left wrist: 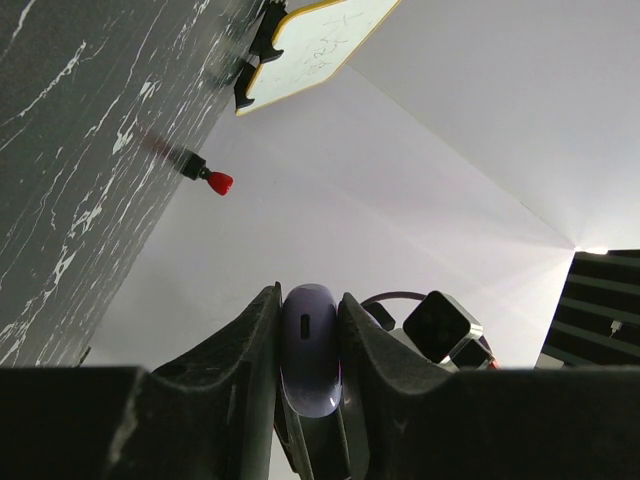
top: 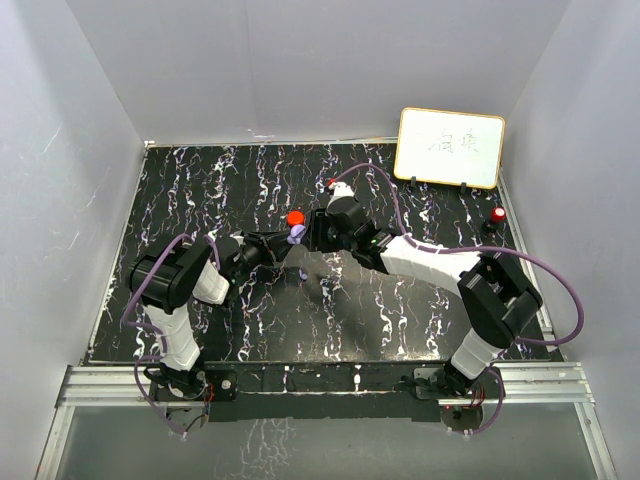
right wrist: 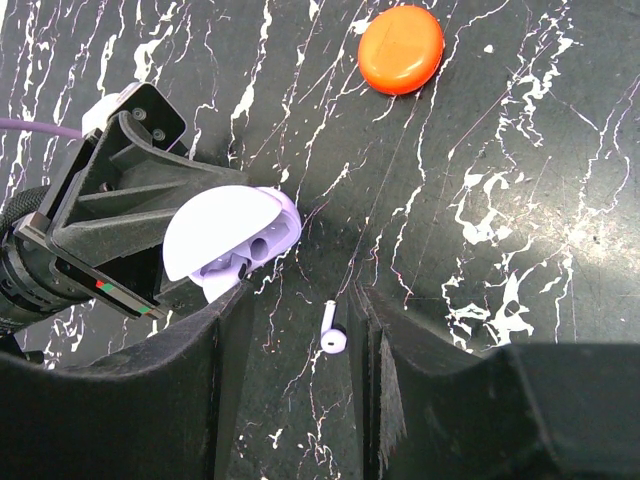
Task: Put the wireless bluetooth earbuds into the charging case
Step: Place the earbud in the charging case.
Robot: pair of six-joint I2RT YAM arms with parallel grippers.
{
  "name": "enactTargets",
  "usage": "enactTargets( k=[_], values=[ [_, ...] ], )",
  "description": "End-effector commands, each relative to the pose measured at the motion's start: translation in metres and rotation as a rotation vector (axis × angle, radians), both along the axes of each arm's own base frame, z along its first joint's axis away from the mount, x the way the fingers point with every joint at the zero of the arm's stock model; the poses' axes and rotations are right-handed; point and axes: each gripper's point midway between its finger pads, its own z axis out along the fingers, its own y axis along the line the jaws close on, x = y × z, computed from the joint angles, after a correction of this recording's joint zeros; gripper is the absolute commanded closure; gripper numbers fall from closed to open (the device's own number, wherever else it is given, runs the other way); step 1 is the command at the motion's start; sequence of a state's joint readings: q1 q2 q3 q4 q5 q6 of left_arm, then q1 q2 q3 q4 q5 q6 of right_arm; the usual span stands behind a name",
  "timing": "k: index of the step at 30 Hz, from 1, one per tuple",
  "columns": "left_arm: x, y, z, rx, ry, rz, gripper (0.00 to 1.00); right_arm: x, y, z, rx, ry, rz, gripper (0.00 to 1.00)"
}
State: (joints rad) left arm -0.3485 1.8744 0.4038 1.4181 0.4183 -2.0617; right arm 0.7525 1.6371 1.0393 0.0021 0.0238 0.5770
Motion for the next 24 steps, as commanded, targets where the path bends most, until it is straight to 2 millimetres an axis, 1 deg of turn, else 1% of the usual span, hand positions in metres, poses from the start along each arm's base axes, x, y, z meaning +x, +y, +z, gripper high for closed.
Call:
enactTargets(
  k=[1,17,24],
  values=[
    [0.0013,0.0001,0.0535,-0.099,-0.194,-0.006,1.0,0.0103,0.012,0.0494,0.079,-0.103,0.003,0.59],
    [0.0012,-0.0004,0.0542,-0.1,-0.195,-0.007,1.0,0.0085,0.0192,0.0578,0.096,-0.115,0.02,0.59],
    [0.0009,-0.0003,0.0541,-0.1,-0.194,-0.008,1.0,0.0091,0.0187,0.0588,0.098,-0.116,0.014,0.59]
  ],
)
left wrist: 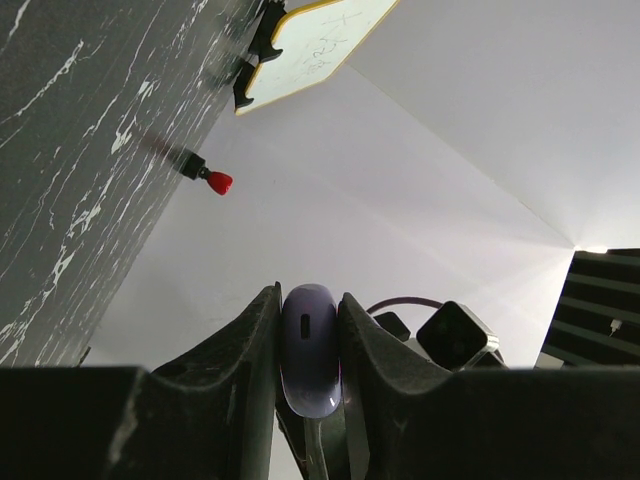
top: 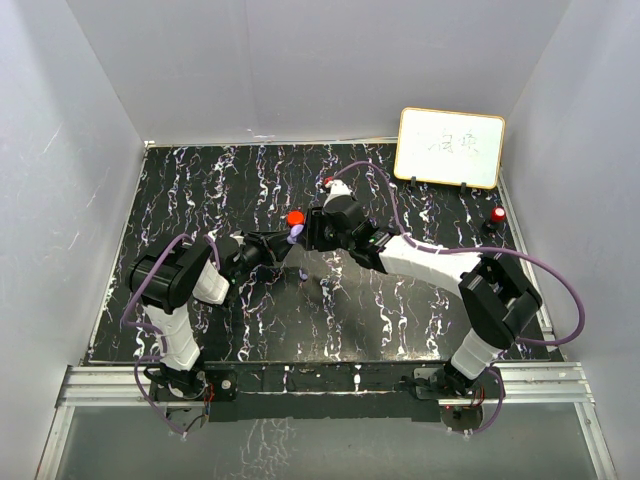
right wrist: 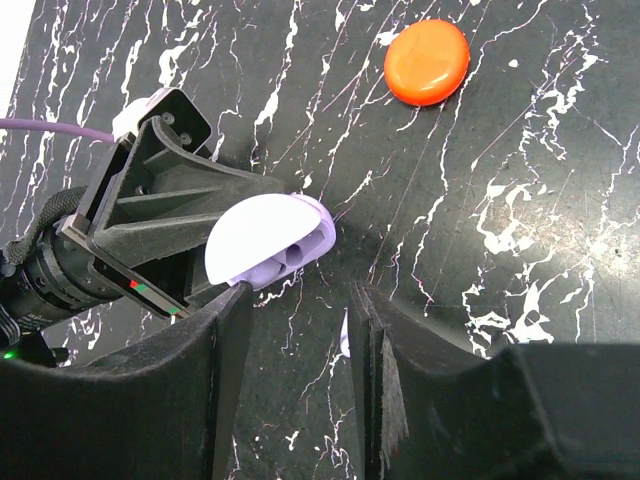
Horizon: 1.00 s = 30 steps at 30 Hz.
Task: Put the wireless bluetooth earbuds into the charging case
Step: Place the earbud in the charging case.
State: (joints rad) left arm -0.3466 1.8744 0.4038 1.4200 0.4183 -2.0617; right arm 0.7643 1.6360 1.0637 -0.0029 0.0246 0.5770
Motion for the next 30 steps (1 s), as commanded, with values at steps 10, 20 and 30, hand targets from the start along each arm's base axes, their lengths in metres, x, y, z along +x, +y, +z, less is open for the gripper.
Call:
enactTargets(
  k=[10,20,30],
  values=[
    [0.005,-0.004,0.068,-0.118,-0.224,-0.022,1.0,-0.003,-0.022,0.052,0.038,-0.125,-0.061,0.59],
    [0.022,-0.01,0.089,-0.135,-0.304,-0.066,1.0,-0.025,-0.041,0.017,-0.122,-0.112,0.028,0.58],
    [0.026,0.005,0.097,-0.136,-0.354,-0.092,1.0,-0.05,-0.013,-0.033,-0.251,-0.127,0.214,0.57]
  ],
)
